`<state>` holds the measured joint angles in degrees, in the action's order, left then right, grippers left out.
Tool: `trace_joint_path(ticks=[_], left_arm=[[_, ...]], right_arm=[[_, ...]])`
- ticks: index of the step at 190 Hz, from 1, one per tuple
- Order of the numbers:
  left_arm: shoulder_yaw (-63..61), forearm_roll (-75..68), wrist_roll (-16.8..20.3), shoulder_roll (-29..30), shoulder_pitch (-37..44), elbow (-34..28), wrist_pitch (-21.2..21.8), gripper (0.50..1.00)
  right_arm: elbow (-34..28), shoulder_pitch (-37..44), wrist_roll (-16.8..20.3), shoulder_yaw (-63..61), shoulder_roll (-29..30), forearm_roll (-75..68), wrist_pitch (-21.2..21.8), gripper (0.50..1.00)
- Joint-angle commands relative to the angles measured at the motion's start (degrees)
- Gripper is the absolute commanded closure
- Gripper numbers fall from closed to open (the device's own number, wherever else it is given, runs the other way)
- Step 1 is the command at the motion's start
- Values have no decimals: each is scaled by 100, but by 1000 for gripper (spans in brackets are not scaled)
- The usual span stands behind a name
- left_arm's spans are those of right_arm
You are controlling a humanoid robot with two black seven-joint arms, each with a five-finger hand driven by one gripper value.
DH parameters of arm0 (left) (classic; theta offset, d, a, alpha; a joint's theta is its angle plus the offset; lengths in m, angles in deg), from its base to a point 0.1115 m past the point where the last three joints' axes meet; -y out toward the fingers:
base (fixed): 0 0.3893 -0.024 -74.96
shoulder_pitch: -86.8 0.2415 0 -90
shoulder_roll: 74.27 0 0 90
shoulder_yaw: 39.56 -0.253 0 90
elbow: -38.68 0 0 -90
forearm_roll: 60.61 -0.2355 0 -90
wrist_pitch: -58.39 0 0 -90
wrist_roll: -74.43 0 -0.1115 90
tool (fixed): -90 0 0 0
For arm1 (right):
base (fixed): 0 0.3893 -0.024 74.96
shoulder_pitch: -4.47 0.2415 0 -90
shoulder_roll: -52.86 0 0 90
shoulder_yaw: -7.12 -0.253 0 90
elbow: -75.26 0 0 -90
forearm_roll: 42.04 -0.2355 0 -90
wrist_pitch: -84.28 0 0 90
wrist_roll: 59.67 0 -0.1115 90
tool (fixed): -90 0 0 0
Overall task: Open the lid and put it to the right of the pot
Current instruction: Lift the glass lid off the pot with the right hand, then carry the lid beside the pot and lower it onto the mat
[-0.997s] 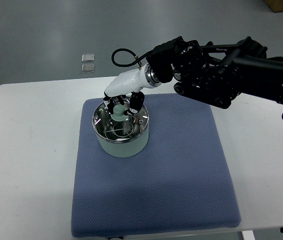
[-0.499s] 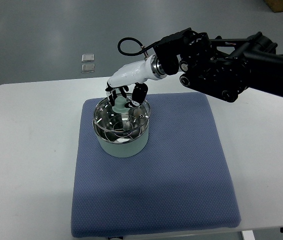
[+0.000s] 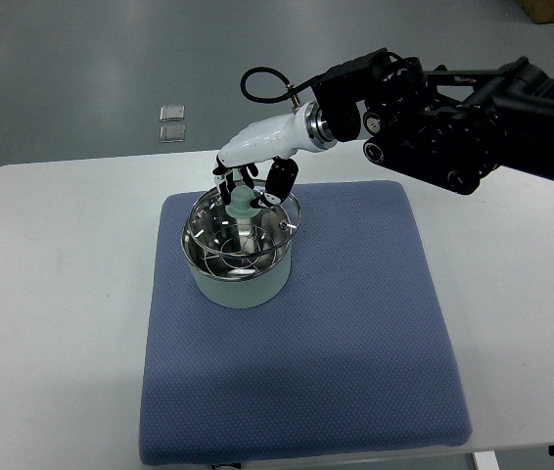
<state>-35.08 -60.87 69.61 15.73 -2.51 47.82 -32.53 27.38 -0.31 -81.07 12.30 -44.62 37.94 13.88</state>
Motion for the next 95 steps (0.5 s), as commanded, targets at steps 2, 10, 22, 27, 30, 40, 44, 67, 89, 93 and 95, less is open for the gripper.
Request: trace_joint_path(ticks=[2, 10, 22, 27, 30, 40, 44, 67, 89, 93, 95], left_arm=[[0, 0, -2, 0, 1, 0, 5, 500], [0, 0, 7, 0, 1, 0, 5, 500], [0, 0, -2, 0, 1, 0, -4, 500], [0, 0, -2, 0, 1, 0, -4, 500], [0, 0, -2, 0, 1, 0, -4, 500], [0, 0, -2, 0, 1, 0, 5, 500], [0, 0, -2, 0, 1, 0, 5, 500], [0, 0, -2, 0, 1, 0, -4, 500], [0, 0, -2, 0, 1, 0, -4, 500], [0, 0, -2, 0, 1, 0, 5, 500], [0, 0, -2, 0, 1, 0, 5, 500]], right_arm=[[-116, 21, -14, -8, -158, 1, 35, 957], [-134, 47, -22, -8, -202, 1, 35, 957], [-134, 82, -31, -8, -298, 1, 35, 957], [-143, 82, -40, 1, -342, 1, 44, 957], [-143, 82, -40, 1, -360, 1, 44, 957], [-160, 82, -49, -8, -439, 1, 44, 957], [-160, 82, -49, -8, -439, 1, 44, 957], [-406, 82, -110, -8, -931, 1, 35, 957], [-468, 21, -181, 1, -1230, -8, 9, 957], [-468, 12, -207, 1, -1283, -8, -9, 957], [-468, 12, -207, 1, -1309, -8, -9, 957]])
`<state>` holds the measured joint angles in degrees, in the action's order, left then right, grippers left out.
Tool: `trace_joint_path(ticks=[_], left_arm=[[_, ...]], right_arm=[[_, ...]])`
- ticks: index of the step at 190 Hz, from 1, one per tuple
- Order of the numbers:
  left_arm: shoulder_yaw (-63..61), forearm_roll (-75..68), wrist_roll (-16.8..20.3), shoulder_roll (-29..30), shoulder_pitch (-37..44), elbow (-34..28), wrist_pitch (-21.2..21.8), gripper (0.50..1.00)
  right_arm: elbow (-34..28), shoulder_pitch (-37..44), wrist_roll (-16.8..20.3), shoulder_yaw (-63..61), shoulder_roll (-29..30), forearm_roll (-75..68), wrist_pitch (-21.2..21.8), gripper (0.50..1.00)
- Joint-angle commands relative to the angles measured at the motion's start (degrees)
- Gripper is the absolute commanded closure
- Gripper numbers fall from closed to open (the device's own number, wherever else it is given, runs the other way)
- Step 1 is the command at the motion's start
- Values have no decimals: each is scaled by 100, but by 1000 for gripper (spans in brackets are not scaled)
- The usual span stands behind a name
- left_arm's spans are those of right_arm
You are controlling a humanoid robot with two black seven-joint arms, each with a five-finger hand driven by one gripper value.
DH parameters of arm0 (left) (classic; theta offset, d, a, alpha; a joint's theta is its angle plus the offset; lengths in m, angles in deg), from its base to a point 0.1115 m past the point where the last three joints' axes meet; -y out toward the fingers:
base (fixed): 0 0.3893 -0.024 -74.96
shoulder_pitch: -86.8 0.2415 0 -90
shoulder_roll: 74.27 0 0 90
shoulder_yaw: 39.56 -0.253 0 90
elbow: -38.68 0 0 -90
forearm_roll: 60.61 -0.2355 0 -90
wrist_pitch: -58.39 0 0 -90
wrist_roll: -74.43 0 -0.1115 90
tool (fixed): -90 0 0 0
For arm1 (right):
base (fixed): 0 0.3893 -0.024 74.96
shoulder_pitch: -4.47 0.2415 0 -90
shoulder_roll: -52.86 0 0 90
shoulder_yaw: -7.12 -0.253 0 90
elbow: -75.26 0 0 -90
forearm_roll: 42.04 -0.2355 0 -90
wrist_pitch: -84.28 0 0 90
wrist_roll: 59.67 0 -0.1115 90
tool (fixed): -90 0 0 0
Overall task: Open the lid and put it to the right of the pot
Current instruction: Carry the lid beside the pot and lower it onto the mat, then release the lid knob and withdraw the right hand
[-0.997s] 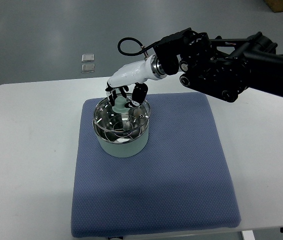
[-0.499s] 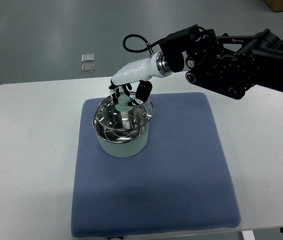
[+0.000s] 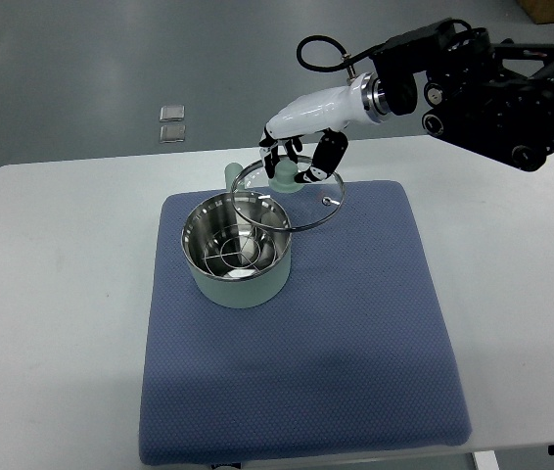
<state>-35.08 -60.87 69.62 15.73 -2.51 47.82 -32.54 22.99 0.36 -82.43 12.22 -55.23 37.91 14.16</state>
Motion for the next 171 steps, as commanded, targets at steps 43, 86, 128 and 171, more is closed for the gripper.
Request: trace_joint_path(ticks=[43, 86, 128, 171], left_arm=[[0, 0, -2, 0, 1, 0, -3, 500], [0, 0, -2, 0, 1, 0, 6, 500], [0, 0, -2, 0, 1, 0, -3, 500], [0, 0, 7, 0, 1, 0, -3, 500]], right_arm=[[-29, -450, -238, 18, -687, -5, -177, 957], [15, -1127, -282, 18, -705, -5, -572, 953], [59, -1724, -230, -166, -670, -154, -1179, 579], [568, -2023, -45, -1045, -599, -1551, -942, 572]])
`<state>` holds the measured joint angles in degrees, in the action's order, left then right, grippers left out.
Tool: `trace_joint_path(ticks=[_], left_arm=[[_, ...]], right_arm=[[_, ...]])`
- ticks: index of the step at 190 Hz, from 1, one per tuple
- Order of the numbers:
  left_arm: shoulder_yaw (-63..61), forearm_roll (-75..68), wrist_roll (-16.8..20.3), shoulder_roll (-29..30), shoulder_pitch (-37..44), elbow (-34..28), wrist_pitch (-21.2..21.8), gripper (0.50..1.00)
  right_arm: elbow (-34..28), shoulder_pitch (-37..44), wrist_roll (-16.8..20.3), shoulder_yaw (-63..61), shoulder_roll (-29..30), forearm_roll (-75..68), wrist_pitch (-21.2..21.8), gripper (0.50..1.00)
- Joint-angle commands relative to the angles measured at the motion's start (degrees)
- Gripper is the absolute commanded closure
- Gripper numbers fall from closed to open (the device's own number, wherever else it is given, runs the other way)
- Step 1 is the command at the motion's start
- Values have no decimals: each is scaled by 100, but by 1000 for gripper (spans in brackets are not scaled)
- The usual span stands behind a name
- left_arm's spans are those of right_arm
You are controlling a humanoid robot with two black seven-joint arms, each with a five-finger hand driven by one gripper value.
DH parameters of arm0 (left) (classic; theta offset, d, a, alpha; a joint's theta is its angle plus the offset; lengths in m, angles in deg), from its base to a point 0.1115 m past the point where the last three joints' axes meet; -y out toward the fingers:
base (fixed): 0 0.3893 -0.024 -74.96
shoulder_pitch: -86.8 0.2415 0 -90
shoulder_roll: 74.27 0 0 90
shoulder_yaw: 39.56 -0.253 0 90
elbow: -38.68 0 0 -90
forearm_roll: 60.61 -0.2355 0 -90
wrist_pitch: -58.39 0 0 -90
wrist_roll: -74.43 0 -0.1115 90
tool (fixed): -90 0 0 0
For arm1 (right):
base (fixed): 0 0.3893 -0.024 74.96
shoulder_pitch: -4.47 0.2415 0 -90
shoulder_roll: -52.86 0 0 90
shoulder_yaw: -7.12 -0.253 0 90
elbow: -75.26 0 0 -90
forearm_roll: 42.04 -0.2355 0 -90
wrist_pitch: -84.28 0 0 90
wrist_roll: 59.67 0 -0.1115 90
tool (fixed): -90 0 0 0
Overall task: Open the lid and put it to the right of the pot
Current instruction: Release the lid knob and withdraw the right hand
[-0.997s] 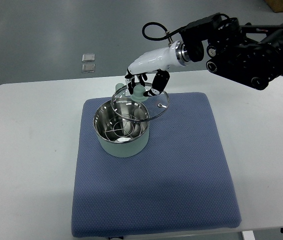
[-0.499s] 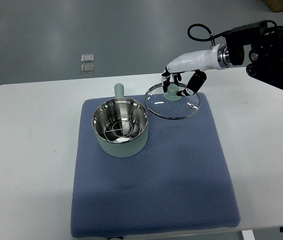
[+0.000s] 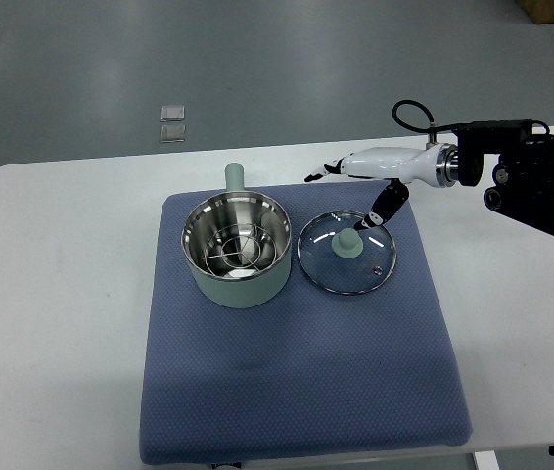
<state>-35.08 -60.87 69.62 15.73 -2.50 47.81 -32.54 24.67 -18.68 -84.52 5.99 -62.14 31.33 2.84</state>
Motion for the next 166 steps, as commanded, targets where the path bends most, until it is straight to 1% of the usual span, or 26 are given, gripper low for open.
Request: trace_joint_path(ticks=[1, 10, 17, 22, 24, 28, 29, 30, 31, 32, 33, 34, 39, 49, 58, 64, 74, 75, 77, 90, 91, 99, 124, 140, 145, 166], left_arm=[[0, 0, 6, 0, 0, 1, -3, 500], [0, 0, -2, 0, 0, 1, 6, 500], [0, 0, 6, 0, 0, 1, 6, 500], [0, 0, -2, 0, 0, 1, -3, 500], [0, 0, -2, 0, 0, 1, -3, 500], [0, 0, -2, 0, 0, -7, -3, 500], [0, 0, -2, 0, 0, 1, 6, 500], [0, 0, -2, 0, 0, 1, 6, 500], [0, 0, -2, 0, 0, 1, 6, 500], [0, 0, -2, 0, 0, 1, 6, 500], [0, 0, -2, 0, 0, -7, -3, 500], [0, 0, -2, 0, 0, -7, -3, 500], [0, 0, -2, 0, 0, -7, -3, 500], [0, 0, -2, 0, 0, 1, 6, 500], [0, 0, -2, 0, 0, 1, -3, 500], [0, 0, -2, 0, 0, 1, 6, 500], [0, 0, -2, 0, 0, 1, 6, 500], [0, 0, -2, 0, 0, -7, -3, 500], [0, 0, -2, 0, 0, 1, -3, 500], [0, 0, -2, 0, 0, 1, -3, 500], [0, 0, -2, 0, 0, 1, 6, 500], [0, 0, -2, 0, 0, 1, -3, 500], [0, 0, -2, 0, 0, 1, 6, 500], [0, 0, 6, 0, 0, 1, 6, 500], [0, 0, -2, 0, 0, 1, 6, 500], [0, 0, -2, 0, 0, 1, -3, 500]], right_arm=[[401, -120, 164, -423, 91, -895, 190, 572], [708, -269, 418, -739, 135, -1833, 374, 570], [831, -375, 595, -942, 170, -2512, 506, 570], [928, -480, 814, -1126, 240, -3195, 673, 570], [928, -480, 814, -1126, 240, -3197, 673, 570], [990, -551, 973, -1240, 311, -3663, 779, 570], [1016, -585, 1068, -1284, 345, -3889, 831, 570], [1016, -586, 1069, -1284, 346, -3892, 831, 570], [1033, -612, 1156, -1328, 381, -4109, 884, 570], [1034, -612, 1157, -1328, 381, -4111, 884, 570], [1051, -638, 1244, -1363, 407, -4303, 945, 570], [1051, -638, 1245, -1363, 407, -4305, 946, 570], [1095, -700, 1534, -1442, 477, -4918, 1068, 568], [1174, -726, 1904, -1513, 557, -5815, 1139, 568], [1227, -744, 2071, -1530, 583, -6413, 1130, 568], [1262, -770, 2106, -1530, 601, -6826, 1130, 568], [1262, -770, 2106, -1530, 601, -6827, 1130, 568], [1280, -857, 2141, -1530, 653, -7445, 1130, 568], [1280, -867, 2150, -1539, 671, -7573, 1130, 568], [1280, -893, 2150, -1539, 697, -7768, 1130, 568], [1280, -937, 2150, -1539, 793, -8116, 1130, 568], [1280, -964, 2150, -1539, 847, -8330, 1130, 566], [1288, -1095, 2054, -1662, 873, -8471, 1104, 566], [1288, -1122, 2062, -1750, 873, -8471, 1130, 566], [1288, -1201, 2062, -1996, 952, -8418, 1174, 566], [1288, -1359, 2062, -2102, 1067, -8392, 1209, 566]])
